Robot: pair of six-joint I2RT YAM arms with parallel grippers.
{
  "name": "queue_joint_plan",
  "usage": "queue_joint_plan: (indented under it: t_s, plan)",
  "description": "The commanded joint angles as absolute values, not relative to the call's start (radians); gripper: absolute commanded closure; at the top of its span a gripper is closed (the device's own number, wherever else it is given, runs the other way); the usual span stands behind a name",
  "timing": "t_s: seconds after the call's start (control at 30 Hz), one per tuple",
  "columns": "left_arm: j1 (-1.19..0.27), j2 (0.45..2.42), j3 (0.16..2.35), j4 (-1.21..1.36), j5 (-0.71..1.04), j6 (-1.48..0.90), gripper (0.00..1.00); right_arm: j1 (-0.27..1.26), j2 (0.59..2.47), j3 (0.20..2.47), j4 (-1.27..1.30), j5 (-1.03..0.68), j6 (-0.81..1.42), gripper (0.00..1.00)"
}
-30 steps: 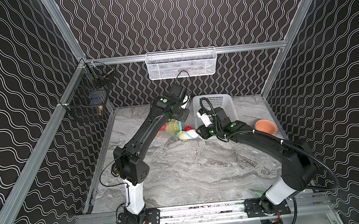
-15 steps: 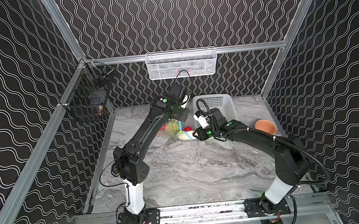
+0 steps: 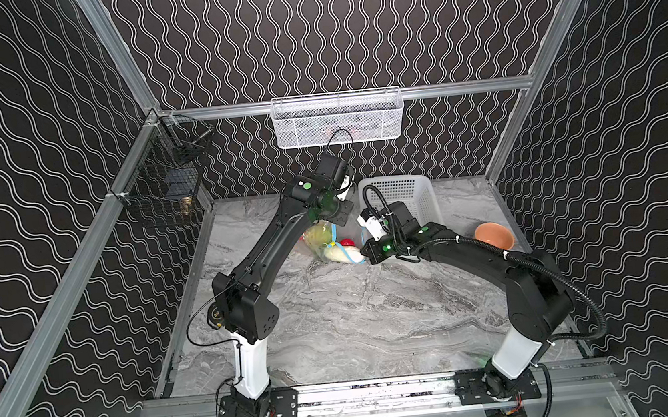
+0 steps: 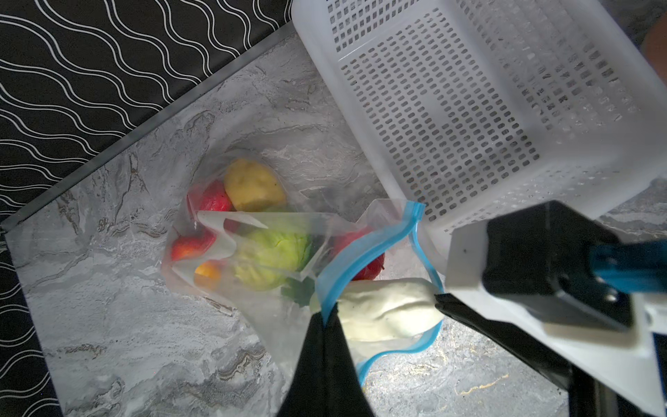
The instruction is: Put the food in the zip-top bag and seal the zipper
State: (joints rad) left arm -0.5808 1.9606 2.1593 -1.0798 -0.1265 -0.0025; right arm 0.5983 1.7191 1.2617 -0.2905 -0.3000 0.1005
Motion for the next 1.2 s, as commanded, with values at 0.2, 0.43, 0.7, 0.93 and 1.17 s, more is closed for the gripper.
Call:
queue_joint_plan:
  t_s: [0.2,0.43,0.7,0.93,1.17]
  plan:
    - [-0.581,1.973,2.190,-1.089,-0.114,-0.027,1.00,0.610,1.730,1.286,-0.274,-0.360,0.101,0.99]
    - [-0.580,1.976,2.219,-1.104,-0.089,-0.039,1.00,0.633,1.802,1.336,-0.284,-0.358,0.108,0.99]
    - [-0.581,1.961,2.234,-1.114,-0.066,-0.051,1.00,0.641,1.891,1.435,-0.268,-0.285,0.155,0.96]
    - [-0.581,1.943,2.225,-1.117,-0.050,-0.060,1.00,0.640,1.977,1.500,-0.156,-0.265,0.203,0.96]
    - [-0.579,1.934,2.180,-1.100,-0.104,-0.047,1.00,0.639,1.864,1.438,-0.008,-0.279,0.205,0.88]
